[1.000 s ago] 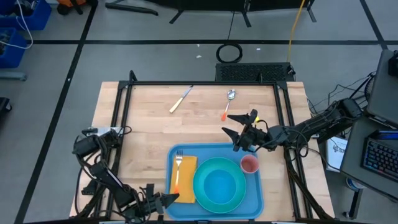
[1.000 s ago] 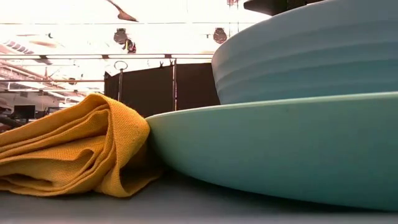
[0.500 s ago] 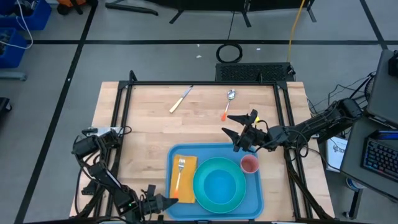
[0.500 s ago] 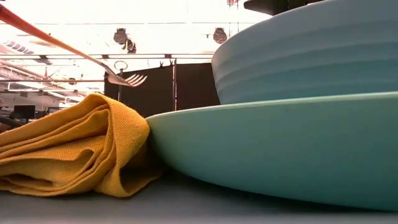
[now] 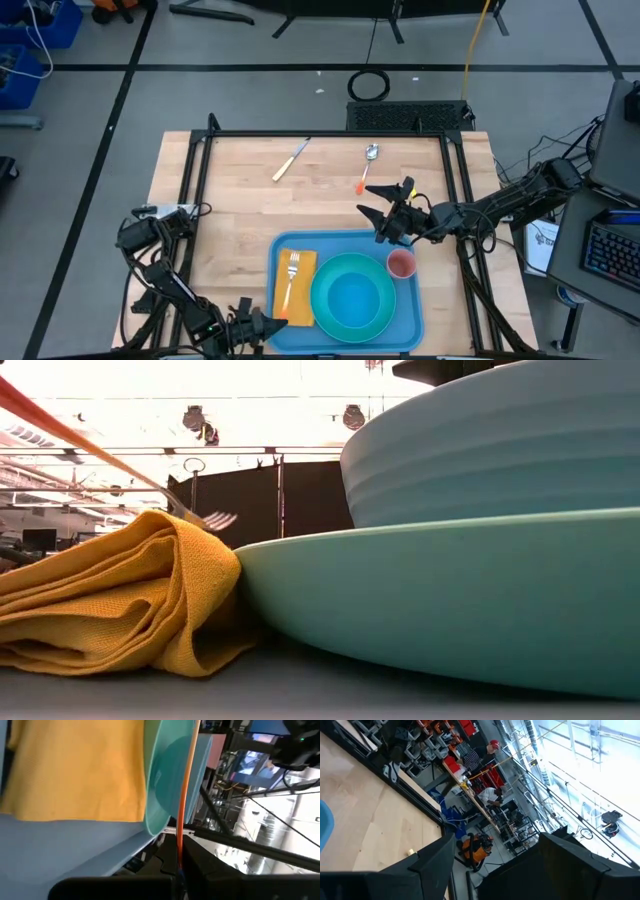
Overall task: Set up tray
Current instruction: Put the orange fork on top of the yellow table napkin
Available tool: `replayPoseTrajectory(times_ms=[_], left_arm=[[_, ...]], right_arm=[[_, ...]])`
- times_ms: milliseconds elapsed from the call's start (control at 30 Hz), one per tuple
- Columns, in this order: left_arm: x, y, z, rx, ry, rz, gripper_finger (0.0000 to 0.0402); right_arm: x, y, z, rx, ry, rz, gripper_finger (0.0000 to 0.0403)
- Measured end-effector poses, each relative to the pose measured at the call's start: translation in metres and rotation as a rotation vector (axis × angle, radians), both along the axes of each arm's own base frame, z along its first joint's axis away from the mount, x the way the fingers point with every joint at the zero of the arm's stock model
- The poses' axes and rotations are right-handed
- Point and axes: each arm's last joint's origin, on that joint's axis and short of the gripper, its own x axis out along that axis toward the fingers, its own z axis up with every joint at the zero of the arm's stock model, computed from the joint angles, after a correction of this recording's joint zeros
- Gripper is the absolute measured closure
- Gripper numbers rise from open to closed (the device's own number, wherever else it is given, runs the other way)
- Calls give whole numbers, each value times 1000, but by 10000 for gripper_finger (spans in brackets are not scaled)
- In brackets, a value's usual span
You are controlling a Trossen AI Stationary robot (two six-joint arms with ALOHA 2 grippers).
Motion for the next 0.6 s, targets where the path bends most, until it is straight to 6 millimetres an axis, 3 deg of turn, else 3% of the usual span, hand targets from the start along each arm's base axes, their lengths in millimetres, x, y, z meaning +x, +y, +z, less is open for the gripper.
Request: replayPoseTrajectory(times_ms=[267, 400, 600], left_arm=[[12, 9, 5, 16, -72, 117, 394], [12, 12, 0, 56, -20, 88, 394], [12, 7, 0, -25, 25, -11, 394]], right_arm=[[0, 0, -1, -7, 9, 0, 124], [0, 0, -2, -12, 26, 0, 124], [0, 0, -2, -8, 26, 0, 124]])
